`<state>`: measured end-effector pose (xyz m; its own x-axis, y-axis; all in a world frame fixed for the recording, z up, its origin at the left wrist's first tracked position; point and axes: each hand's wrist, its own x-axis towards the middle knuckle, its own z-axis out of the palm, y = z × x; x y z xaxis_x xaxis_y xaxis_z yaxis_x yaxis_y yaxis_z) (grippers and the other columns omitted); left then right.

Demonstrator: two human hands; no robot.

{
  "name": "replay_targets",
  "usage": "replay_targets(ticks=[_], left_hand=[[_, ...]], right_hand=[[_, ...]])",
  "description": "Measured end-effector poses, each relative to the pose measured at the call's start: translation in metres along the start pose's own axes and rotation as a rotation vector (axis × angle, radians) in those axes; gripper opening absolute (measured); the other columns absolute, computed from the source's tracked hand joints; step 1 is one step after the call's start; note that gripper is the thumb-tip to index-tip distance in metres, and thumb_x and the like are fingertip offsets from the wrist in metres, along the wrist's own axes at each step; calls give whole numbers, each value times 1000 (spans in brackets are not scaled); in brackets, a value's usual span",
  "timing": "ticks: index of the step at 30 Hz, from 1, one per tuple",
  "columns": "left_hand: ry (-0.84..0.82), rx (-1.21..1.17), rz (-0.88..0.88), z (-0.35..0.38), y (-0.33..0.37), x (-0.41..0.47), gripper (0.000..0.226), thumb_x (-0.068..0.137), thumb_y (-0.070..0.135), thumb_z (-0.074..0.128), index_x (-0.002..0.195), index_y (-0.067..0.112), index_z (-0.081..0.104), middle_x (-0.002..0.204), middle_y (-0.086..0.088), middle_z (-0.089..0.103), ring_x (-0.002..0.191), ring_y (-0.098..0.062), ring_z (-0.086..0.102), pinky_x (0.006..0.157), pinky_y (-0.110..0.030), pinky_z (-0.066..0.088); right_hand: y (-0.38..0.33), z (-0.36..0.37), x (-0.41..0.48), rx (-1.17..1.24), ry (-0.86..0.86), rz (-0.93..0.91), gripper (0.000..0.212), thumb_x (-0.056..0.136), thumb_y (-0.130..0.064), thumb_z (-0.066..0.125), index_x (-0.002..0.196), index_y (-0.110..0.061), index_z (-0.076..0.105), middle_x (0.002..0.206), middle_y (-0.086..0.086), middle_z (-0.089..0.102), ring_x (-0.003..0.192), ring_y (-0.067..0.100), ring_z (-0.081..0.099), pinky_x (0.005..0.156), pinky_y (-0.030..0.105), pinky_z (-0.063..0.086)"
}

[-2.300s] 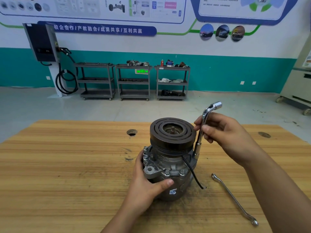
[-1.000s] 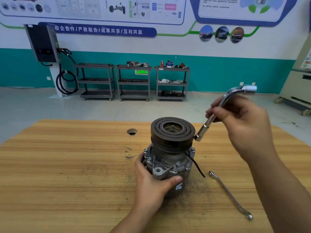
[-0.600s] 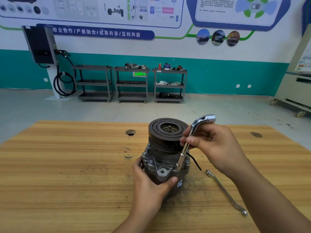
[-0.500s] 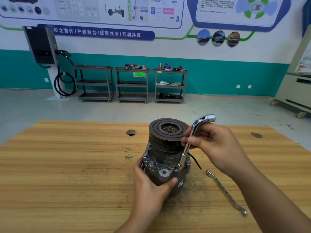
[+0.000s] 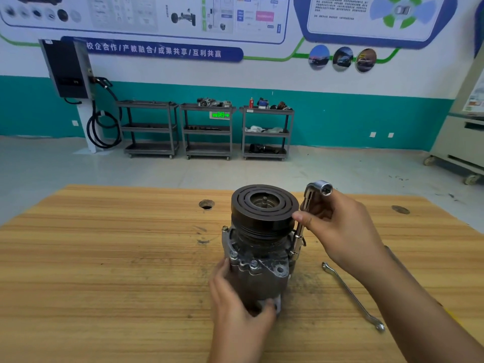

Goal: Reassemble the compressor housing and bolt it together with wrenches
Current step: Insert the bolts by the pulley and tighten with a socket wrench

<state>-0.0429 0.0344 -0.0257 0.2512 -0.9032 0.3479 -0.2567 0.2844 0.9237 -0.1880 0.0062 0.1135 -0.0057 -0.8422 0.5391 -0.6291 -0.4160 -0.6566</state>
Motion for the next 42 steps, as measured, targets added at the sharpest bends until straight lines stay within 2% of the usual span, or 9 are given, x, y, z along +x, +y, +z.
replay_targets(ticks=[2,4,7,11,18,26,32,37,42], left_hand=[[-38,-29,4,-14,-4,10,94,62,3,81,125,41,22,140,12,25,128,5,26,92,8,13],[-165,-82,-50,-30,-8,32,114,61,16,87,141,39,9,147,19,15,124,21,21,97,5,12],[-439,3,-106,-46,-7,71,137,48,45,85,146,39,-11,149,29,5,134,7,10,109,-20,14],[-604,17,-104,-49,-3,92,137,37,54,88,148,33,12,146,17,29,138,-7,27,117,-36,22],[-501,-100,-147,-44,-7,81,125,34,41,94,139,31,28,133,18,44,133,-11,37,113,-40,31],[-306,-107,-141,-31,-7,54,101,27,49,87,109,54,29,111,32,41,98,13,44,78,-9,38],[-168,-122,-98,-18,-9,42,113,30,38,93,120,44,26,132,10,40,124,-14,42,105,-36,38],[-6,-120,-59,5,-6,19,122,32,32,96,130,33,24,129,12,42,122,-10,42,96,-19,33],[212,-74,-23,42,16,-1,120,36,18,95,132,1,27,144,-13,27,134,-29,28,111,-44,28]], right_hand=[[2,1,-1,2,45,13,27,79,-16,73,71,-30,51,68,-8,61,71,-1,55,59,8,41],[3,3,-1,5,78,23,29,79,-16,73,72,-31,50,68,-7,59,69,-2,54,58,7,40],[3,4,1,7,95,53,28,80,-16,73,70,-30,50,68,-6,57,62,-3,52,56,9,40],[-4,-6,1,125,213,47,22,81,-19,70,74,-32,54,69,-8,64,68,5,62,63,18,48],[-15,4,-9,393,-106,40,25,78,1,68,77,-23,64,78,0,73,79,10,70,76,23,56],[-18,8,-10,342,-172,0,26,79,0,68,78,-26,64,79,-4,73,81,7,69,77,20,54],[-18,2,-12,185,-211,-17,24,79,-11,71,77,-32,58,79,-8,68,81,6,66,78,25,53],[-15,9,-19,35,-2,-86,32,79,-19,74,67,-29,46,57,-16,55,59,-5,52,54,9,38],[-8,6,-22,-54,167,-94,40,80,-17,73,64,-34,40,54,-16,47,61,-14,50,55,3,36]])
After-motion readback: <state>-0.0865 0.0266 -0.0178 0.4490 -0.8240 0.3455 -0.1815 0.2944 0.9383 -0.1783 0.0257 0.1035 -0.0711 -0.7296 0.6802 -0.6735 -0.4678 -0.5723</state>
